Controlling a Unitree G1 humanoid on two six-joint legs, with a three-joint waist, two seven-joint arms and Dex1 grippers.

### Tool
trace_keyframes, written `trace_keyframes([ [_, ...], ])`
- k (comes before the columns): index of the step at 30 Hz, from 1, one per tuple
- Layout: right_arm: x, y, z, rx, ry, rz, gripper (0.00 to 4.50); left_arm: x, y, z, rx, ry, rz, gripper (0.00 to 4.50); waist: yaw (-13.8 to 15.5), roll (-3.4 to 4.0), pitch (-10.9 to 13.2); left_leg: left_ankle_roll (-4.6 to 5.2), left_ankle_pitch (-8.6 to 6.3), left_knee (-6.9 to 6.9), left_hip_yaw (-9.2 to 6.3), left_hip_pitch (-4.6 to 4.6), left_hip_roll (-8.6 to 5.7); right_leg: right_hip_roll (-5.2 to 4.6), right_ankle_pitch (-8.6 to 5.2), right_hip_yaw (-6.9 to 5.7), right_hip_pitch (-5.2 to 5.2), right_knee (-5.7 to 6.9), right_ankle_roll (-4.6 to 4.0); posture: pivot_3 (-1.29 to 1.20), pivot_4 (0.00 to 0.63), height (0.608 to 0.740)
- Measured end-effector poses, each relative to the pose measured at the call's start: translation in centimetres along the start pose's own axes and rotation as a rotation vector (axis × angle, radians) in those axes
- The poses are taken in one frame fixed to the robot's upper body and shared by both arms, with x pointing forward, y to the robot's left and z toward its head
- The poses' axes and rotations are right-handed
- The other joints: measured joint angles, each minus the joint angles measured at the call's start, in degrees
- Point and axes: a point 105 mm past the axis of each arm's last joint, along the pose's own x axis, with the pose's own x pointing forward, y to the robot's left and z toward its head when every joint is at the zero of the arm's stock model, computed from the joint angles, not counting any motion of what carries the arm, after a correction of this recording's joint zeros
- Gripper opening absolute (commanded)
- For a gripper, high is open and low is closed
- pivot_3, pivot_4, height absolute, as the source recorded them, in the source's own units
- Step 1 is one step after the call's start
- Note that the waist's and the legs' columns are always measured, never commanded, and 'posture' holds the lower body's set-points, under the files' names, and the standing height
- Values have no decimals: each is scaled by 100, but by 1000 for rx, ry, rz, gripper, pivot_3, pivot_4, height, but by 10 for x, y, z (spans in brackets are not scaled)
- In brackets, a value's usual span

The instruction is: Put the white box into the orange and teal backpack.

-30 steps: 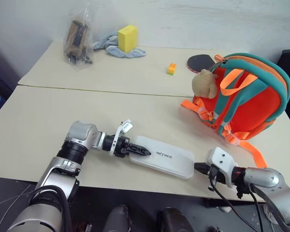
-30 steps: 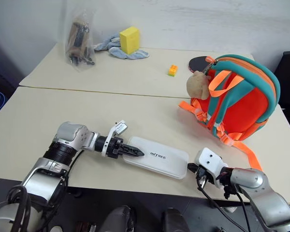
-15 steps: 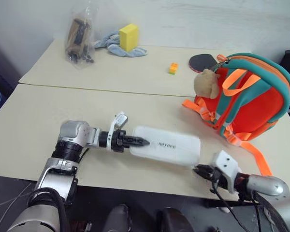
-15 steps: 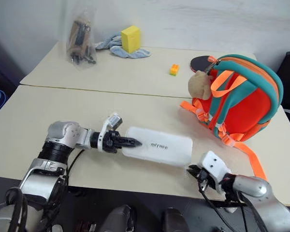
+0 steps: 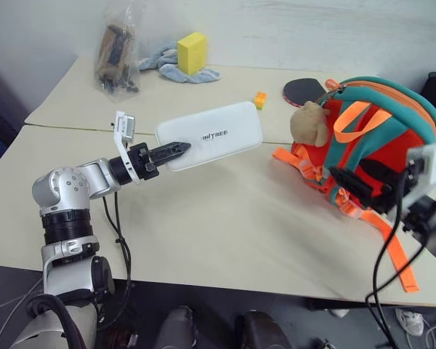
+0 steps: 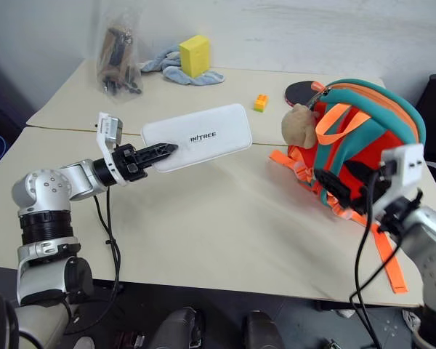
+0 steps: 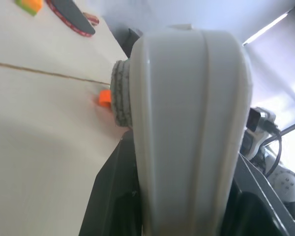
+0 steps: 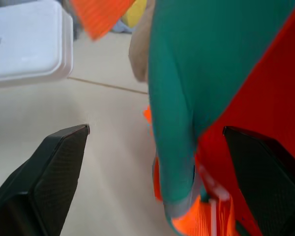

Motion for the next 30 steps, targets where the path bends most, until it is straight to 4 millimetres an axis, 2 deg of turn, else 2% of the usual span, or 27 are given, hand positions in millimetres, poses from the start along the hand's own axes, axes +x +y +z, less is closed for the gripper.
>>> trace_keyframes([
  [5, 39, 13, 2, 82, -32, 81, 4478, 5, -5, 3, 60, -3, -8, 1254, -44, 7, 6, -1, 4, 1, 1, -4, 0, 1, 0, 0, -5, 3, 0, 0, 150, 740],
  [8, 52, 15, 3, 78, -47, 91, 3879, 6, -3, 5, 88, -18, 11, 1254, -84, 8, 7, 0, 4, 1, 1, -6, 0, 0, 0, -1, -5, 3, 0, 0, 150, 740],
  [12, 50, 29, 7, 104, -65, 192, 2469, 0, 6, 15, 108, -68, 75, 1254, -103, 8, 10, 1, 4, -1, 0, -13, 0, 1, 0, -4, -8, 11, 0, 0, 150, 740],
  [16, 38, 42, 2, 47, -13, 281, 1151, -15, 15, 33, 125, -139, 144, 1254, -122, 23, 24, 1, 4, -1, 1, -20, 1, 1, 0, -4, -15, 10, 0, 0, 150, 740],
  [19, 24, 61, -7, -14, 80, 401, 166, -22, 15, 42, 155, -159, 163, 1254, -107, 22, 28, 2, 4, -3, -2, -23, 1, 1, 0, -8, -14, 8, 0, 0, 150, 740],
  [20, 20, 68, -8, -15, 93, 444, 11, -22, 14, 44, 160, -163, 163, 1254, -106, 21, 32, 2, 4, -2, -2, -24, 1, 1, 0, -8, -14, 6, 0, 0, 150, 740],
  [25, -22, 108, 4, -35, 206, 734, 11, -15, -2, 49, 231, -125, 63, 1254, -96, 16, 61, 5, 3, 1, -9, -34, 1, -1, 0, -19, -13, -2, 0, 0, 150, 740],
  [30, -50, 119, 24, -13, 246, 851, 11, -7, -34, 49, 318, -57, -126, 1254, -106, 9, 67, 7, 3, 3, -16, -40, 1, -1, 0, -26, -12, -10, 0, 0, 150, 740],
])
